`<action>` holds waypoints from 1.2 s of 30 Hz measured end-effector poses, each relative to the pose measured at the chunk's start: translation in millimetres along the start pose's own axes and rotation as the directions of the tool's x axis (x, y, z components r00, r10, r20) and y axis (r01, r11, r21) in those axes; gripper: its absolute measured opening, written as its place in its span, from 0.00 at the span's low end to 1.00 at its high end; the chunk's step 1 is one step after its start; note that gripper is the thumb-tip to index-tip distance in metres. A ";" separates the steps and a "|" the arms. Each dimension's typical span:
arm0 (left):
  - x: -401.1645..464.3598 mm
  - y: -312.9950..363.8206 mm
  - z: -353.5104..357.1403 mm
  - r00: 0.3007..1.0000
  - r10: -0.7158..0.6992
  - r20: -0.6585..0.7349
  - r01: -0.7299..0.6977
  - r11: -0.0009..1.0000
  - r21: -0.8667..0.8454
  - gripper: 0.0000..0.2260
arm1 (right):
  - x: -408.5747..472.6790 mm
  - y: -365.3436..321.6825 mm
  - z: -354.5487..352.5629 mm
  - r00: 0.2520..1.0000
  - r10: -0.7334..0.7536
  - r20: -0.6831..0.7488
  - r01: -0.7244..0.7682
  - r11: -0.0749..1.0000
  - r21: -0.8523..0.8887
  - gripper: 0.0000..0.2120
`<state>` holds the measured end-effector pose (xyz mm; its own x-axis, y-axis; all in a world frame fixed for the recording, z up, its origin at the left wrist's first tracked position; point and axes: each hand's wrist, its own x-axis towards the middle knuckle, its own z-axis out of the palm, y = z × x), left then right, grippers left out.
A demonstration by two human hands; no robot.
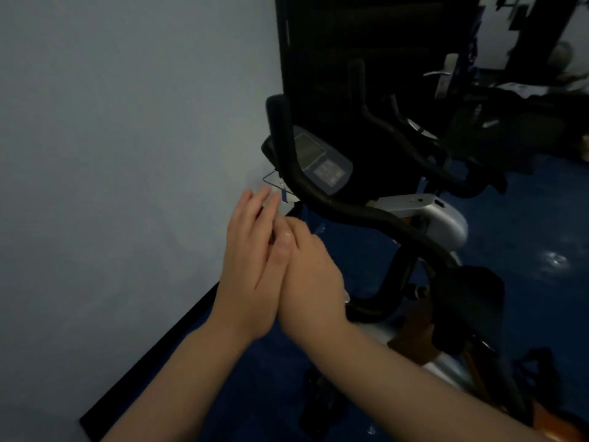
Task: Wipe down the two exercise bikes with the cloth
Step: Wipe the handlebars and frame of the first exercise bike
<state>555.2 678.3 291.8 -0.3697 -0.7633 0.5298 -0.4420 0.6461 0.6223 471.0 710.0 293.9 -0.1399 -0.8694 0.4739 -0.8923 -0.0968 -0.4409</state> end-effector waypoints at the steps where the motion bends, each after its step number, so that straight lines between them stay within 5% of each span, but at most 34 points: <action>1: -0.4 -1.3 0.8 1.000 0.028 0.000 -0.028 0.999 0.036 0.25 | -15.0 5.9 -1.2 1.000 -0.030 -0.007 0.030 0.999 -0.026 0.22; 6: -2.3 -1.7 15.6 0.953 0.289 0.092 -0.303 0.908 0.288 0.20 | -70.9 73.1 -18.1 0.998 -0.029 -0.056 0.025 0.996 -0.081 0.20; 12: -4.4 -7.6 29.4 0.936 0.292 0.196 -0.350 0.824 0.446 0.15 | -46.1 88.1 -21.9 0.974 0.200 -0.111 -0.207 0.976 -0.061 0.16; 15: -4.5 -8.4 31.0 0.938 0.306 0.163 -0.347 0.824 0.449 0.15 | -89.5 66.3 -3.2 0.921 0.332 -0.206 -0.322 0.943 0.080 0.22; 20: -3.4 -5.7 39.1 0.952 0.296 0.077 -0.298 0.837 0.459 0.14 | -110.3 55.2 20.9 0.827 0.541 -0.157 -0.450 0.802 0.393 0.42; 24: -4.1 -8.0 40.4 0.948 0.310 0.068 -0.305 0.830 0.467 0.14 | -99.5 55.8 7.2 0.767 0.635 -0.086 -0.463 0.643 0.610 0.27; 26: -5.1 -9.0 40.2 0.949 0.305 0.075 -0.303 0.829 0.470 0.14 | -78.6 67.0 1.0 0.748 0.659 -0.074 -0.484 0.619 0.619 0.28; 31: -4.8 -9.1 41.6 0.949 0.306 0.076 -0.303 0.819 0.487 0.15 | -33.1 77.8 -5.4 0.551 0.826 -0.117 -0.592 0.485 0.644 0.26; 36: -3.7 -12.7 45.8 0.945 0.327 0.019 -0.297 0.829 0.474 0.15 | -48.9 71.4 1.8 0.498 0.867 -0.025 -0.557 0.343 0.756 0.22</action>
<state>524.9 672.7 255.5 -0.5094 -0.5097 0.6934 -0.6442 0.7601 0.0854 414.9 744.8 237.9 -0.8539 -0.5048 -0.1266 0.0968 0.0849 -0.9917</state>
